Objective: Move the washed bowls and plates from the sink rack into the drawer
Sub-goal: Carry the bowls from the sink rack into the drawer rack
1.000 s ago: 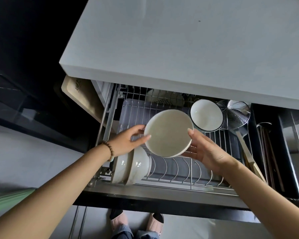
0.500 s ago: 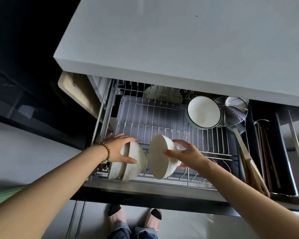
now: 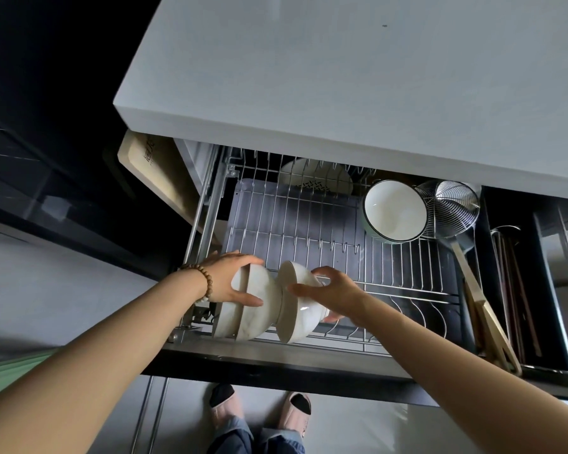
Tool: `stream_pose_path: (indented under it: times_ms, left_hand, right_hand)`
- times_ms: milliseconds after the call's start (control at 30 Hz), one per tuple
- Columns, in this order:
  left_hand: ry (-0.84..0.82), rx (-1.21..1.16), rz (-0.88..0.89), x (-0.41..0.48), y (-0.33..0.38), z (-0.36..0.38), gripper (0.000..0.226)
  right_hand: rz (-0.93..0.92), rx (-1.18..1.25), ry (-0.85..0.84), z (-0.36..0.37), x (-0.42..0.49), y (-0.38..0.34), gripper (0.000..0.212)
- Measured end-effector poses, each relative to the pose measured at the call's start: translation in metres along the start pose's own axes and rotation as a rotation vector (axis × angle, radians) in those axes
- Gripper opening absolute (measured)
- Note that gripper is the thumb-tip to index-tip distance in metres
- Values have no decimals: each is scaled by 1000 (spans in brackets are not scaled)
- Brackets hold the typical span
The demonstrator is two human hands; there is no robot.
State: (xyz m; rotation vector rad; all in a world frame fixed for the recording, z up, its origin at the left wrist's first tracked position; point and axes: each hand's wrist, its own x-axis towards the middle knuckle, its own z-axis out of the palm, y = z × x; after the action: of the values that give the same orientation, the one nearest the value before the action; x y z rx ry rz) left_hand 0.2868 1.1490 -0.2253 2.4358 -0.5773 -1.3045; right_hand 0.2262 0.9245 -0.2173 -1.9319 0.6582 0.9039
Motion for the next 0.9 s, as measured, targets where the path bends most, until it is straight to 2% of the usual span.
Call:
stream_pose_path:
  times_ms: [67,200,400,600,733,900]
  left_hand:
    - [0,-11,1,4,-6,1,114]
    - [19,-18,-9,7,-14,2,110]
    - [72,23,28,3,-3,2,91]
    - [101,1,53,8,0,8,92]
    - [109,-15,52,10,-2,10,93]
    - [107,-78,27,2,5,7,92]
  right_hand:
    - [20,-16,-5,8,0,-2,70]
    - [54,-14,-2,23,4,-5,75]
    - [57,-2,-30,30,7,-9,76]
    - [73,-7,-78,26,8,-4,73]
    - [75,-29,-150,25,11,-1,78]
    - [11,14,-151,13,9,6,86]
